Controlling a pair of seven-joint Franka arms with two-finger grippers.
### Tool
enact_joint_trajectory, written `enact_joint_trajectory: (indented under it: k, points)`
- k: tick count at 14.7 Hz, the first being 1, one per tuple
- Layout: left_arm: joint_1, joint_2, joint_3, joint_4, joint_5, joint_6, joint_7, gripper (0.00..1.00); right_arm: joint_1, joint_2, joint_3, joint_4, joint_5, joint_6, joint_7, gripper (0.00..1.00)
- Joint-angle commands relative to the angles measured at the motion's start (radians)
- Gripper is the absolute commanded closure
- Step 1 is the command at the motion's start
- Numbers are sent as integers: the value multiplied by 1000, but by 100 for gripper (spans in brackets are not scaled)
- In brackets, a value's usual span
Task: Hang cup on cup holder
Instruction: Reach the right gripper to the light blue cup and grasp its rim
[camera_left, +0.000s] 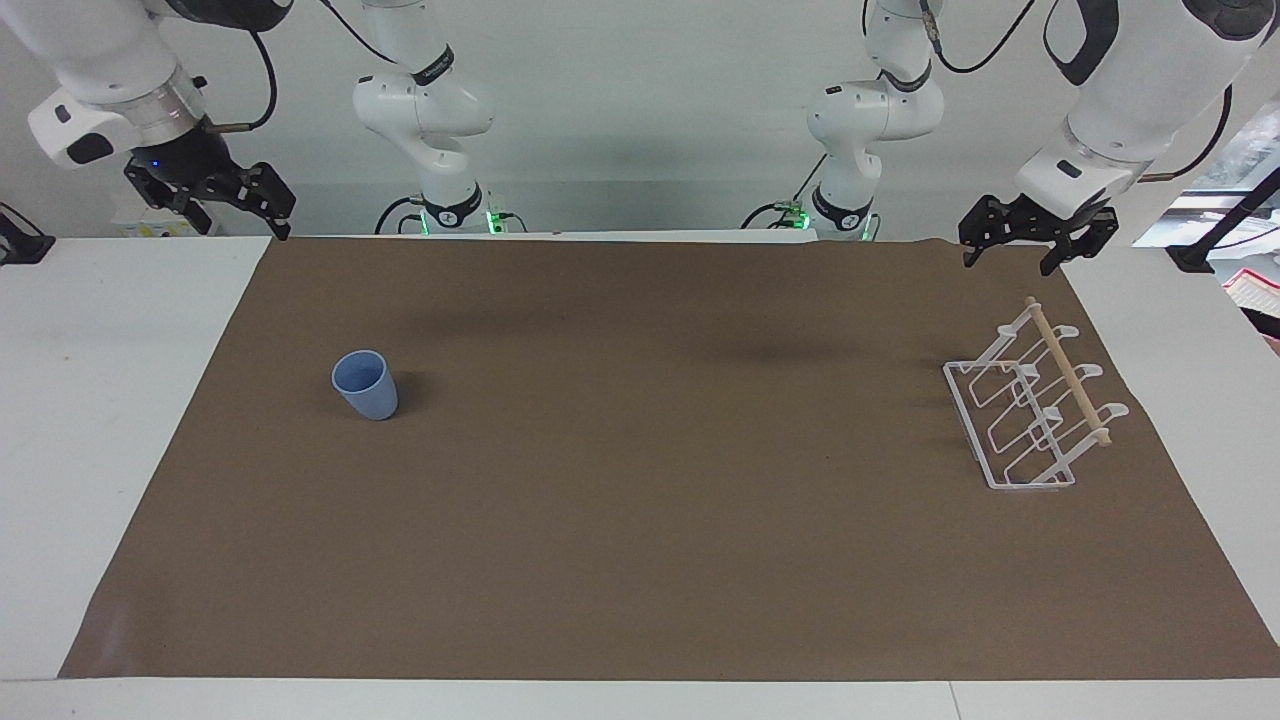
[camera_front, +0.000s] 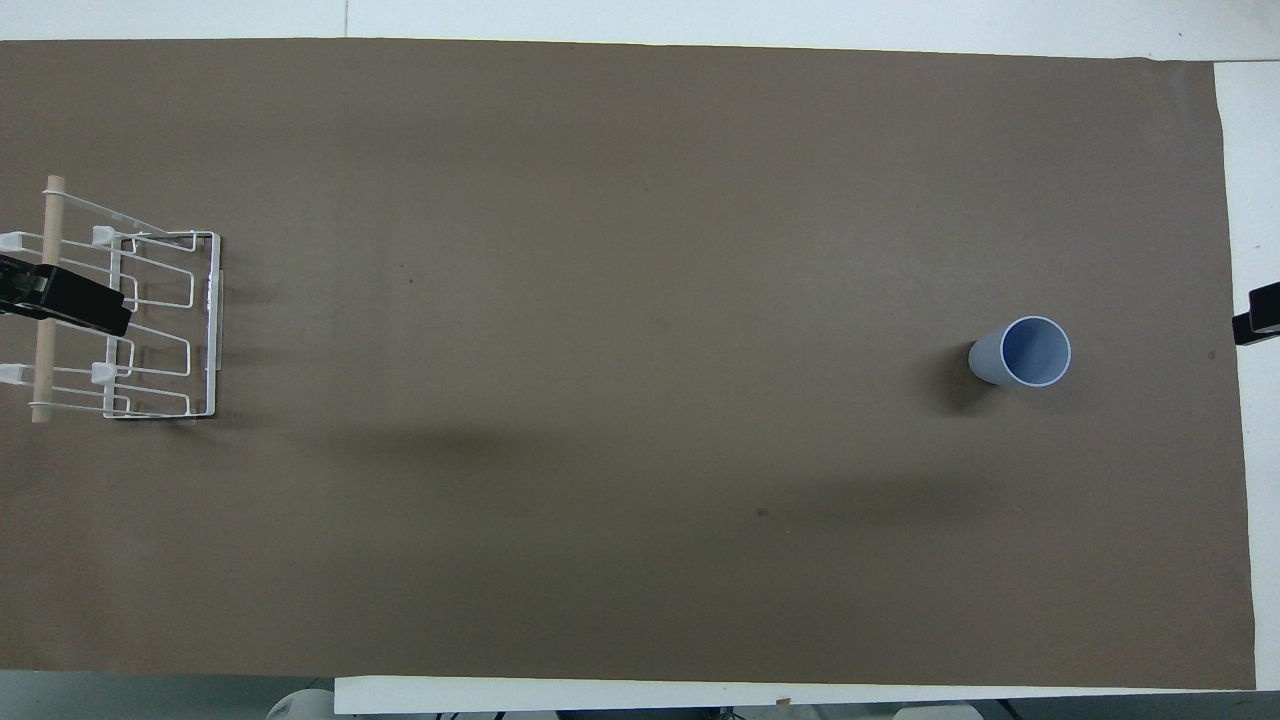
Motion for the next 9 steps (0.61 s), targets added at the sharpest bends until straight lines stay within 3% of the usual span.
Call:
enact_joint_trajectory:
  k: [1, 7, 9]
  points:
    - [7, -26, -4, -33, 13, 21, -7, 0, -5, -13, 3, -21, 13, 12, -15, 0]
    - [7, -26, -4, -33, 11, 21, -7, 0, -3, -14, 3, -22, 14, 5, -17, 0]
    - [7, -26, -2, -33, 11, 21, -7, 0, 0, -60, 7, -136, 14, 97, -18, 0]
